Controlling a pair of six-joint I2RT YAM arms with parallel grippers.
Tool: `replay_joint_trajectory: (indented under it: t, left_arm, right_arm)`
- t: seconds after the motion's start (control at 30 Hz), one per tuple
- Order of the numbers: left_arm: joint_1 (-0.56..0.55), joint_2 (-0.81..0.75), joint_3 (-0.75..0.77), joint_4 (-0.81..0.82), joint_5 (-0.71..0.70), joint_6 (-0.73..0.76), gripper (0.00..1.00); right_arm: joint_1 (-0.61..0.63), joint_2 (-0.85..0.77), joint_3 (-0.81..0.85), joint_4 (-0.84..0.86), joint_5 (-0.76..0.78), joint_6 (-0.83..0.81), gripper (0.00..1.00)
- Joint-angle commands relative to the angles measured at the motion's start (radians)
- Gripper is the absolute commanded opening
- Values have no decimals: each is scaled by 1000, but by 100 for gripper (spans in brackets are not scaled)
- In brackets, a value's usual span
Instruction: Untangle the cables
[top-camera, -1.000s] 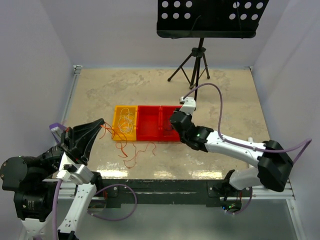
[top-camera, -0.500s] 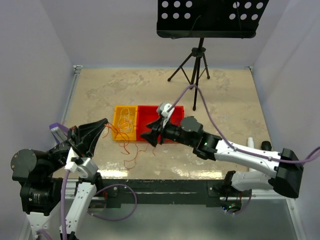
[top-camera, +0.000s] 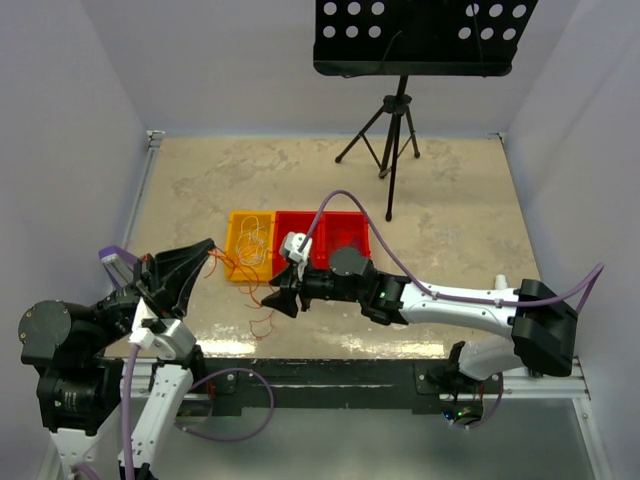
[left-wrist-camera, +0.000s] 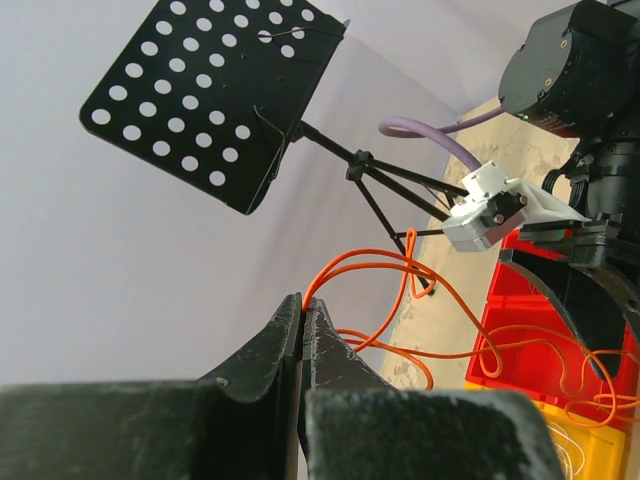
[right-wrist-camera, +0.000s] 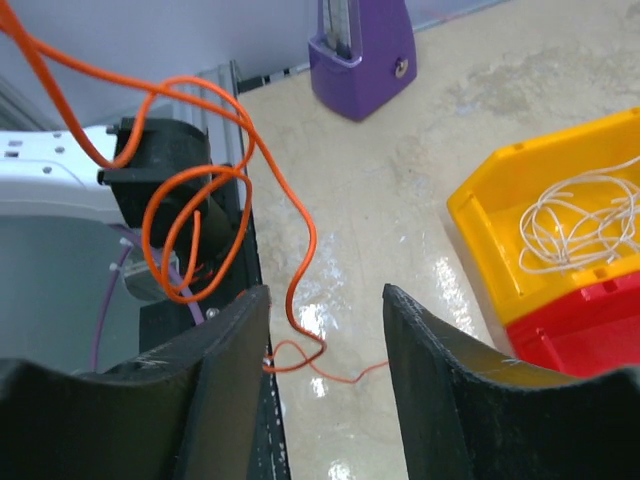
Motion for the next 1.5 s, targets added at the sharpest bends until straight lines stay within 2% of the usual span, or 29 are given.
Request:
replay_joint_trajectory:
  t: [0.0,0.07,0.2,0.23,0.37,0.43,0.57,0.67,0.87,1.07,1.2,1.27,1.37,1.47]
  left_arm:
    - [9,0,30,2,14,-6,0]
    - [9,0,36,4,17,-18,0]
    - [9,-1,50,4,4,-46,0]
    - [9,-1,52,0,-9,-49,0]
    - [9,-15,35,-56,-68,-11,0]
    - [7,-30,6,-107,-101,43,0]
    - [7,-76,-83,-212,-148,159,0]
    - [7,-119,-167,-277,-167,262,0]
    - [6,-167,-275,-381,-210,410,0]
    - [6,-162,-335,-507,-234,555,0]
    - [6,-159,-344,-542,-216,542,34]
    - [6,-156,-347,-590,-202,568,63]
    - [6,-145,-350,-636,-199,591,93]
    - [6,-139,-341,-590,-190,531,96]
  right_arm:
    - [0,-2,12,139,25,10,50]
    - [0,1,9,159,46,23,37]
    - [0,-7,23,113,176,33,3]
    - [0,-13,31,75,224,36,0]
    - [0,-87,48,-72,530,68,0]
    - [0,-168,25,-102,593,79,0]
    - [1,-338,-2,-131,644,77,0]
    - [0,-393,44,-194,669,70,0]
    - [0,-432,162,-275,726,17,0]
    - [0,-400,300,-303,712,-50,0]
    - [0,-346,373,-352,655,-69,0]
    - [0,-331,388,-366,635,-73,0]
    - [0,-319,402,-376,602,-84,0]
    - [0,-311,419,-418,566,-81,0]
